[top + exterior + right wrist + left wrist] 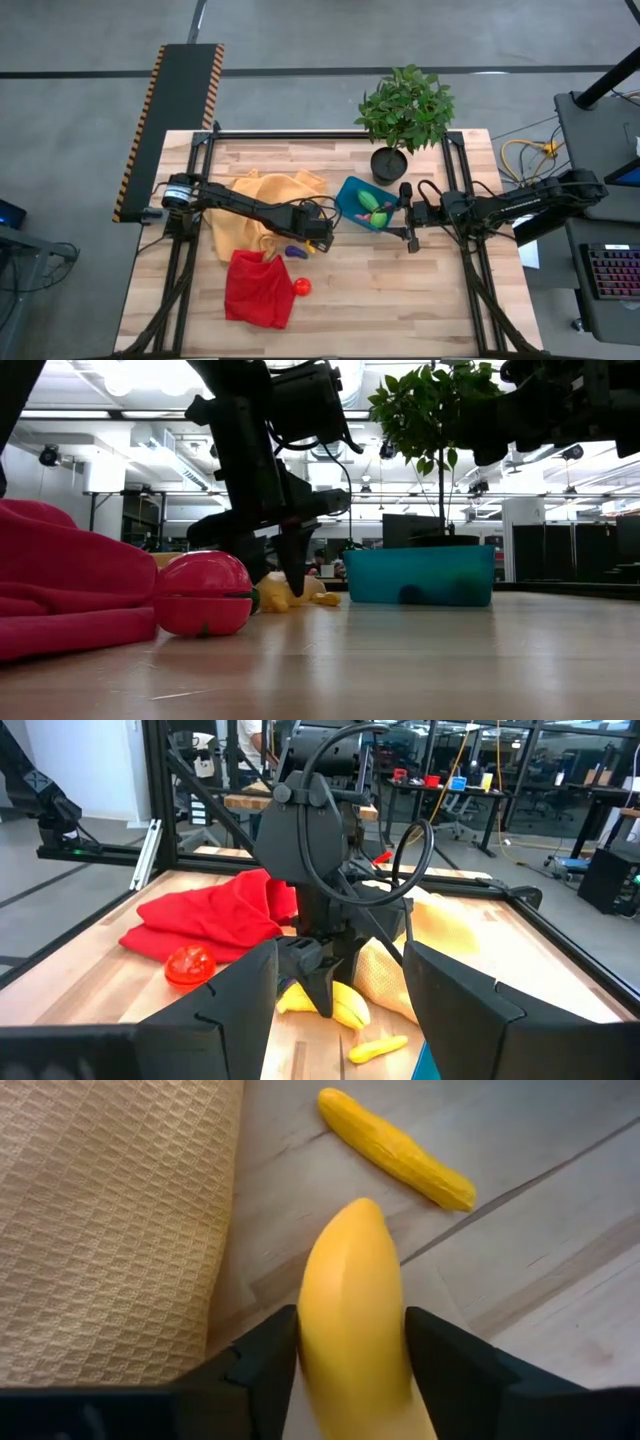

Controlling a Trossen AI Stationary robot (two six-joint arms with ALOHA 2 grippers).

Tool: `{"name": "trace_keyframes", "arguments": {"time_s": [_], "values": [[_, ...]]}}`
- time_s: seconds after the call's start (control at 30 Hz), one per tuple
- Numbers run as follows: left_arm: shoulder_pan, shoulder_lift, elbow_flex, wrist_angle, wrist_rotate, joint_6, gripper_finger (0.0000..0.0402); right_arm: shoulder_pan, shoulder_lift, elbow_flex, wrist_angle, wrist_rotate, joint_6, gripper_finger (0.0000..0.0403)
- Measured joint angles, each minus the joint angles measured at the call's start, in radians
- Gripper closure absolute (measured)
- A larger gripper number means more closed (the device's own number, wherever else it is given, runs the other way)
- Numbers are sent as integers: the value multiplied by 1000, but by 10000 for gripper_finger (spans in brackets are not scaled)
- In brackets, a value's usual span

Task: Pick and placing Produce into tupperware
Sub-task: Put the yellow banana into the blue bin

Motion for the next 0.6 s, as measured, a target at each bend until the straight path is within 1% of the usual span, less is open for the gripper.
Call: {"name": "trace_keyframes", "arguments": {"time_s": [0.2,0.6], "values": [[0,-1,0,0,-5,21,257,0,0,0,0,0,0,193],[0,-1,35,-1,-7,99,260,0,0,0,0,0,0,193]]}}
